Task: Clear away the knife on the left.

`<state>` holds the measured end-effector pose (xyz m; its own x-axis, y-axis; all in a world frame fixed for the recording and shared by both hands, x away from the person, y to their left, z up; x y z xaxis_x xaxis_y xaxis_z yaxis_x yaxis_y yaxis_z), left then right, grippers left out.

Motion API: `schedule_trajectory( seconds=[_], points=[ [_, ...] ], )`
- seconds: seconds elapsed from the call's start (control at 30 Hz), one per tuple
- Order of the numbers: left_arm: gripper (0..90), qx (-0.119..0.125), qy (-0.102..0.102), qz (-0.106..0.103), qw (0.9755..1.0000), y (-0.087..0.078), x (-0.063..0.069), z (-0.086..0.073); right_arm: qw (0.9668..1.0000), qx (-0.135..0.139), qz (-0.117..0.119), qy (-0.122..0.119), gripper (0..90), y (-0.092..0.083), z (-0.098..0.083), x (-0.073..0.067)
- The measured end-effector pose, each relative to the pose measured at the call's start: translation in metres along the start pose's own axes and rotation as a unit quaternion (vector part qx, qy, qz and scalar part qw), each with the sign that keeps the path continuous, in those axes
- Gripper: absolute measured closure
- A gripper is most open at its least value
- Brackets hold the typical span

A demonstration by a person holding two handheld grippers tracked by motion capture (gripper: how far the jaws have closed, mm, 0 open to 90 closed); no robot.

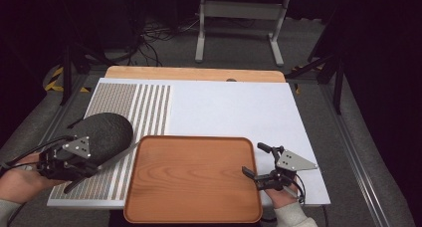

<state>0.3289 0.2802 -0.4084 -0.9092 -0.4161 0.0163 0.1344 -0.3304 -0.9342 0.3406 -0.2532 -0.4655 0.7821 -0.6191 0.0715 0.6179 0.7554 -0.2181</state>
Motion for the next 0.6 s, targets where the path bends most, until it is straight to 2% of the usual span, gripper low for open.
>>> schedule_trajectory(
  seconds=[0.03, 0.13, 0.27, 0.3, 0.47, 0.57, 0.6],
  points=[
    [79.9, 0.013, -0.016, -0.010, 0.9997, 0.001, 0.002, 0.004, 1.0000, 0.001, 0.000, 0.000, 3.8, 0.000, 0.000, 0.000],
    [79.9, 0.022, -0.023, -0.010, 0.9994, 0.001, 0.002, 0.008, 1.0000, 0.001, 0.000, 0.000, 3.8, 0.000, 0.000, 0.000],
    [79.9, 0.038, -0.043, -0.022, 0.9981, 0.001, 0.006, 0.016, 1.0000, 0.003, -0.002, 0.000, 3.8, -0.001, 0.001, 0.000],
    [79.9, 0.038, -0.045, -0.017, 0.9981, 0.001, 0.006, 0.018, 1.0000, 0.002, -0.002, 0.000, 3.8, -0.001, 0.001, 0.000],
    [79.9, 0.054, -0.058, -0.025, 0.9965, 0.001, 0.012, 0.029, 1.0000, 0.002, -0.002, 0.000, 3.8, -0.001, 0.001, 0.000],
    [79.9, 0.064, -0.068, -0.027, 0.9953, 0.002, 0.013, 0.034, 1.0000, 0.002, -0.002, -0.001, 3.8, -0.001, 0.001, 0.000],
    [79.9, 0.069, -0.077, -0.030, 0.9942, 0.005, 0.015, 0.039, 1.0000, 0.002, -0.002, -0.001, 3.8, -0.002, 0.001, 0.000]
  ],
)
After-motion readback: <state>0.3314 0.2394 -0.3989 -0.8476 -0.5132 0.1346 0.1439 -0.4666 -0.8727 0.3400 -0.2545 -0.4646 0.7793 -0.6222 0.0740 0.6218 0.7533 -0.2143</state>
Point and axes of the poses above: each handheld gripper's, and its own axes: y roughly forward along the jaws, z roughly out of its top, x roughly to its right, the point moved 3 cm from there along y, roughly forward along the jaws, and after that the axes turned 1 degree about -z, right-handed, at the moved point
